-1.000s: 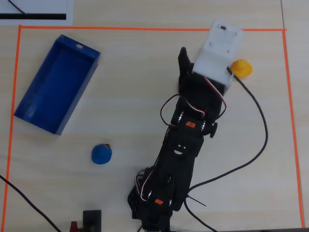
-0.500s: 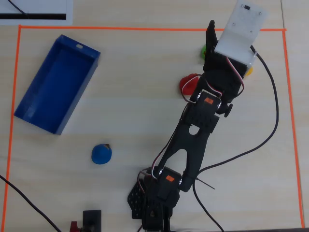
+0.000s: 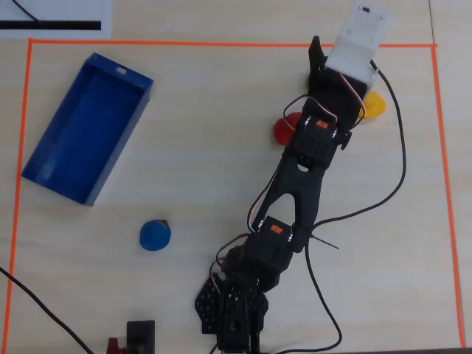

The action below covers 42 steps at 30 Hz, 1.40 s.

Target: Grasp green duck and put it into box.

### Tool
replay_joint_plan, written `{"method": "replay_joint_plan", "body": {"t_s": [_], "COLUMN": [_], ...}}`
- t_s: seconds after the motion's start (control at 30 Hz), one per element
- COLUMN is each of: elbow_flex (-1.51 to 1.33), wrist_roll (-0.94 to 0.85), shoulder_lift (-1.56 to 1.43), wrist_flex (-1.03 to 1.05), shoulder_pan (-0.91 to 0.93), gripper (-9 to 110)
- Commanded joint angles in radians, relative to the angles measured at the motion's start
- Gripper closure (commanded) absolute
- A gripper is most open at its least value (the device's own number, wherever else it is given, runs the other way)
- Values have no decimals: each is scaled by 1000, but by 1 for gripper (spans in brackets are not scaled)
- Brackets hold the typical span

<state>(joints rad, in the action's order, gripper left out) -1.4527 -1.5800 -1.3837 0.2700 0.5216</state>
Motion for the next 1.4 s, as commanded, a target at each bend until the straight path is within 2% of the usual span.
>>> {"method": "replay_joint_plan", "body": {"t_s": [0.0,0.23,1.37], "elbow_flex": [126,235,376], "wrist_roll": [9,11,17], "shoulder_lift": [54,176,518], "wrist_flex": [-35,-32,-89], "shoulder_pan": [-15,-14,54], "gripper": [67,67,67]}}
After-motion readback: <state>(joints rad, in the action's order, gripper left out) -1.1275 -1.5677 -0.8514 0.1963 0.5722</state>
